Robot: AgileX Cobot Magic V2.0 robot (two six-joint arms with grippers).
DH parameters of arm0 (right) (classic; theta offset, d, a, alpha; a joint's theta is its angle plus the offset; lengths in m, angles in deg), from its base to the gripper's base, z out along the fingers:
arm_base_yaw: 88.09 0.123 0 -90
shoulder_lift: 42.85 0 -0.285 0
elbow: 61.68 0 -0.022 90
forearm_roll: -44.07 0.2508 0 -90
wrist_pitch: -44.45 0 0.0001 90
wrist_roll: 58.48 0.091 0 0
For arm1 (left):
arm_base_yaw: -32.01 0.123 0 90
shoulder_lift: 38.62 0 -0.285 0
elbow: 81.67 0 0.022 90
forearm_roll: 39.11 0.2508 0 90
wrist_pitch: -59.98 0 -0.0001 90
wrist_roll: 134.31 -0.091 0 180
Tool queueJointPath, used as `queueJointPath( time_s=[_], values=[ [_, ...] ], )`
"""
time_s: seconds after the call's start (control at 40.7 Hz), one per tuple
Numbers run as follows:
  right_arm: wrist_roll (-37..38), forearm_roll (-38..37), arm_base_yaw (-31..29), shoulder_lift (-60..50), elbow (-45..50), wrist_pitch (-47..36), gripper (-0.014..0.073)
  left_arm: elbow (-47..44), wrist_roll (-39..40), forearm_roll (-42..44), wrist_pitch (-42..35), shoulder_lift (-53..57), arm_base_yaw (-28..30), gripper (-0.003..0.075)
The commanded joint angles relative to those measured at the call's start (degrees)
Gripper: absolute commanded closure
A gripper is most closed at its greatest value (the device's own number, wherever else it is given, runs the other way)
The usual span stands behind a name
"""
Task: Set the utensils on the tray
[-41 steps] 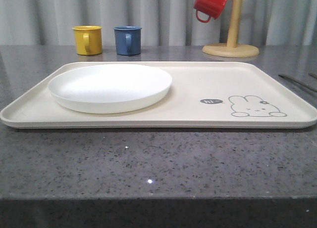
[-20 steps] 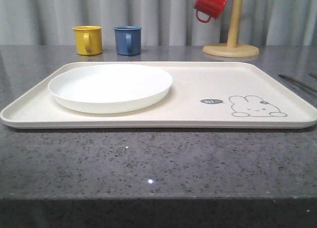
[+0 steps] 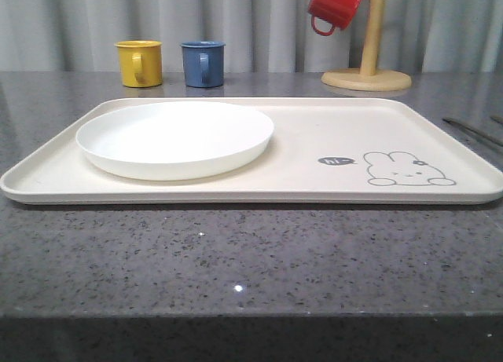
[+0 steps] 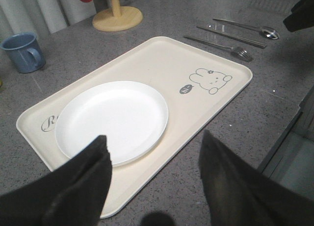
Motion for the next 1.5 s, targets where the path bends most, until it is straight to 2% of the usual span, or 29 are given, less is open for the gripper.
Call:
queueJointPath(
  time_s=[0.0,0.197,0.344,0.491,0.688,0.884,1.007,1.228,1.474],
  values=[
    [-0.46,0.08,-0.48,2.16,-5.33,0.90,0.0139,1.44,0.72,-0.84,-4.60,-0.14,-0.39,0.0330],
    [-1.70,-0.37,-0.48,9.52,-12.44,8.47,0.0139,1.44,0.72,-0.84,-4.60,-0.14,-0.39,0.0330],
    [-5.19,-0.37,-0.48,15.96,-16.59,8.88,0.0139,1.44,0.72,-0.84,-4.60,-0.14,-0.39,0.0330],
    [-5.19,-0.37,-0.48,22.82,-20.98,9.65,0.0139,1.44,0.72,-0.84,-4.60,-0.14,-0.39,0.0330],
    [-5.19,-0.38,0.90,33.95,-29.41,17.64,0.0141,1.44,0.72,-0.84,-4.60,-0.14,-0.39,0.0330],
    [-2.78,-2.75,1.43,45.42,-39.17,25.30,0.0248,1.44,0.72,-0.84,-4.60,-0.14,-0.39,0.0330],
    [-2.24,-2.11,1.43,51.23,-44.19,27.80,0.0277,1.44,0.72,-0.84,-4.60,-0.14,-0.39,0.0330],
    [-1.70,-0.51,1.43,57.89,-50.29,30.72,0.0277,1.44,0.72,-0.84,-4.60,-0.14,-0.39,0.0330],
    [-1.70,0.37,1.43,60.41,-51.39,31.08,0.0277,1.44,0.72,-0.84,-4.60,-0.14,-0.39,0.0330]
  ],
)
